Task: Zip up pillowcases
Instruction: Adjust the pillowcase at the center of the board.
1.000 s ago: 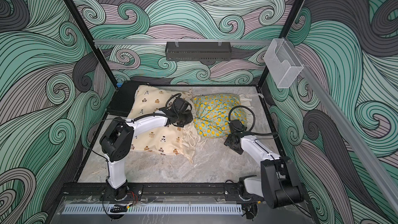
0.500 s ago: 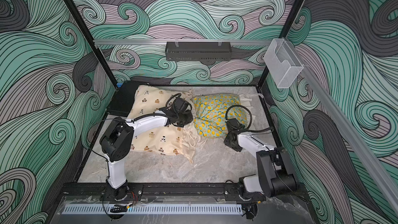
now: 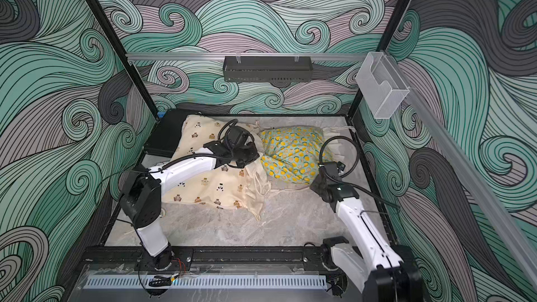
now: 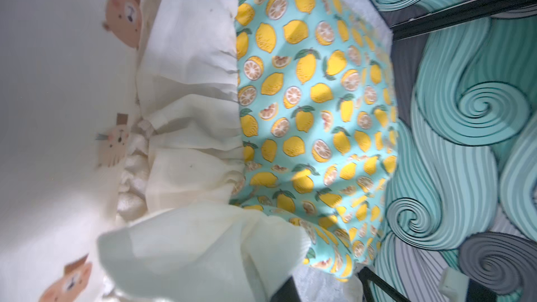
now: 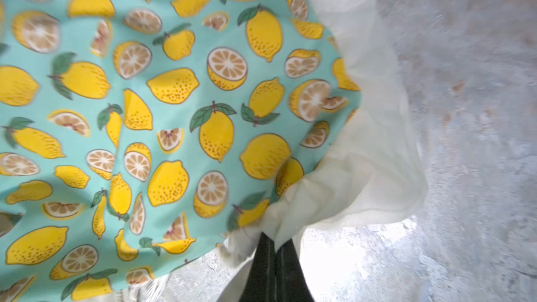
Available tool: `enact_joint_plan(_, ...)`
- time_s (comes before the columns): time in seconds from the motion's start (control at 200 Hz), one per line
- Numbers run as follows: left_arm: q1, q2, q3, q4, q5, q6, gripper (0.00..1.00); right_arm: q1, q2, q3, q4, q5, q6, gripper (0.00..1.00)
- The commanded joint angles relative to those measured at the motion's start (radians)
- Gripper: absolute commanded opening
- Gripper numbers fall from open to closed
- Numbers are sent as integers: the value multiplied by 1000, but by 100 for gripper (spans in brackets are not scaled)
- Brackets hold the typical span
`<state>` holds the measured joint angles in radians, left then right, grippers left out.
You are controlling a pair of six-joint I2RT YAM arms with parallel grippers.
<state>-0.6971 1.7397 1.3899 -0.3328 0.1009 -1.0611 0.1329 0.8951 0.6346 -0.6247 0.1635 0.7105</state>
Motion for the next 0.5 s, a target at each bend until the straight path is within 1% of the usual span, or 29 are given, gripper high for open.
enact_joint_plan(0.0,-5,-137,-26,-4,-36,-32,0,-42,-107,50,-147,-18,-24,0)
enact_joint_plan(0.06,-1,-178,-26,-24,-63,-24,0,-71,-164,99,-199,-22,-37,0)
enact_joint_plan(0.15,2,-211,-16,-63,-140,0,0,-126,-210,170,-244,-35,-48,0)
enact_joint_plan(0.21,9,-212,-12,-75,-187,24,0,-164,-216,201,-248,-67,-51,0)
enact_joint_plan(0.265,25,-184,2,-104,-211,32,0,-182,-194,221,-246,-83,-47,0)
enact_joint_plan(0.37,62,-76,34,-126,-153,44,0,-221,-101,244,-228,-157,-38,0)
enact_joint_plan(0.41,70,-30,45,-126,-109,45,0,-222,-72,239,-193,-181,-48,0)
enact_joint_plan(0.495,81,75,93,-169,-36,51,0,-227,-4,229,-172,-182,-43,0)
